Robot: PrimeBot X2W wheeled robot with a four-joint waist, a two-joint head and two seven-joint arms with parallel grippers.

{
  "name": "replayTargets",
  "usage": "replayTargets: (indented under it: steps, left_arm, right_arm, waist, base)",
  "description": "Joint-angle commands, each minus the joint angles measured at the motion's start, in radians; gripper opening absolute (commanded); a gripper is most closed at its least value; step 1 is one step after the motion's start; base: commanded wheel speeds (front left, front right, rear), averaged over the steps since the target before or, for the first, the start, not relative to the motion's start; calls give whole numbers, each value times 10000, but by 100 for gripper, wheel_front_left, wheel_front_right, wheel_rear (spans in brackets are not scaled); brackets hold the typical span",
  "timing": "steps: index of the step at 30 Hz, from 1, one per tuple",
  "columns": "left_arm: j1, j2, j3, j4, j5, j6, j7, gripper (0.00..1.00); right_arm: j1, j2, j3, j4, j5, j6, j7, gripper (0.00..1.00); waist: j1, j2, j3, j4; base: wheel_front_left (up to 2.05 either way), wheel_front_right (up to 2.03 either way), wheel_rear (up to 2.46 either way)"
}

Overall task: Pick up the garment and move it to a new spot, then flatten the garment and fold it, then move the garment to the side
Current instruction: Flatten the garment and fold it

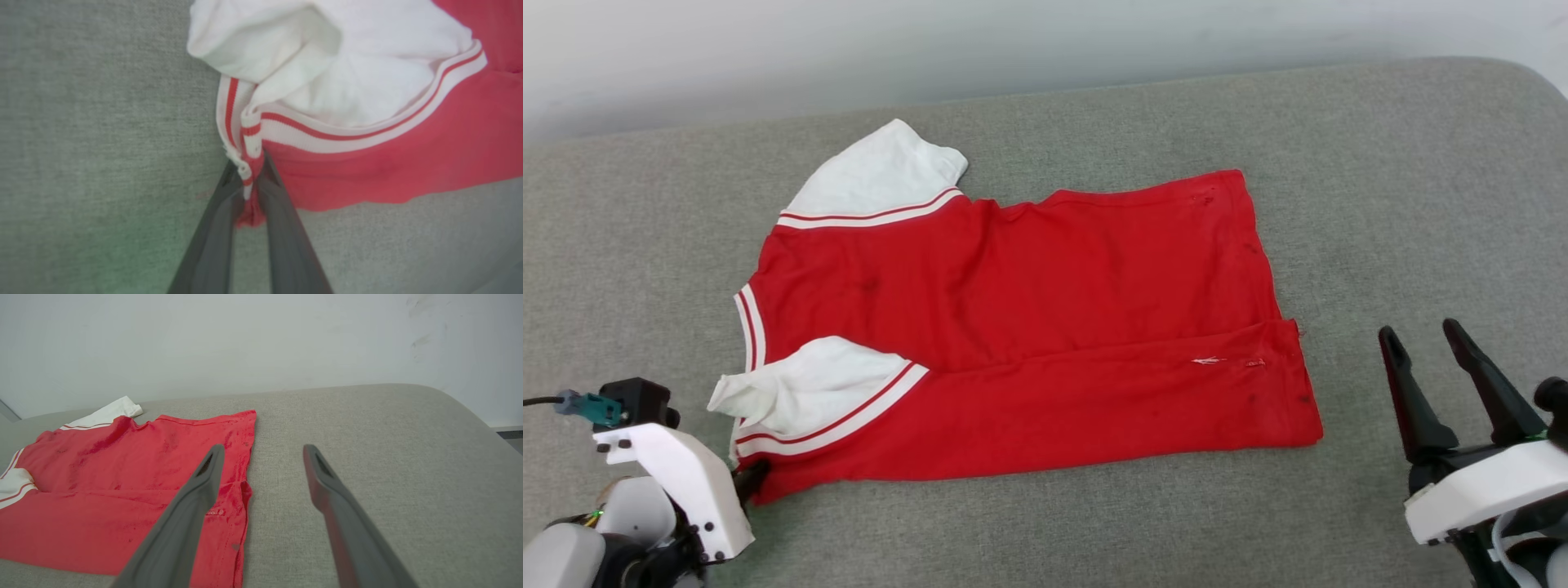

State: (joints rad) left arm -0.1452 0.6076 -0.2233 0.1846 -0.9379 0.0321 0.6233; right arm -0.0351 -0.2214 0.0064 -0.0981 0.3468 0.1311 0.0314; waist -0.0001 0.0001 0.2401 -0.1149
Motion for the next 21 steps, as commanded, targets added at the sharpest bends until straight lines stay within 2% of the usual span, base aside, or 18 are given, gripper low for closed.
replayTargets:
  steps: [1, 4, 8, 16, 21]
  left_arm:
    - [191, -427, -320, 130, -64, -122, -63, 0]
    - [118, -382, -154, -175, 105, -147, -483, 0]
    - [165, -191, 51, -807, 407, 48, -923, 0]
    - [429, 61, 163, -2445, 855, 606, -1088, 0]
    - [402, 36, -4, -3177, 1077, 851, -962, 0]
  right_arm:
    - [181, -101, -126, -17, 208, -7, 200, 100]
    - [208, -277, -279, 64, 609, -7, 965, 100]
    - [40, -607, -619, 155, 1437, -7, 2281, 100]
    - [-336, -1307, -1005, 443, 2303, -7, 6009, 100]
    - [-694, -1143, -716, 406, 2496, -7, 7677, 100]
  waist:
    - [1, -1, -79, 95]
    - [1, -1, -213, 225]
    - [1, -1, -326, 400]
    - [1, -1, -74, 828]
    - [1, -1, 379, 1081]
  base:
    - [0, 0, 0]
    - [0, 0, 0]
    - [0, 0, 0]
    - [0, 0, 0]
    - [0, 0, 0]
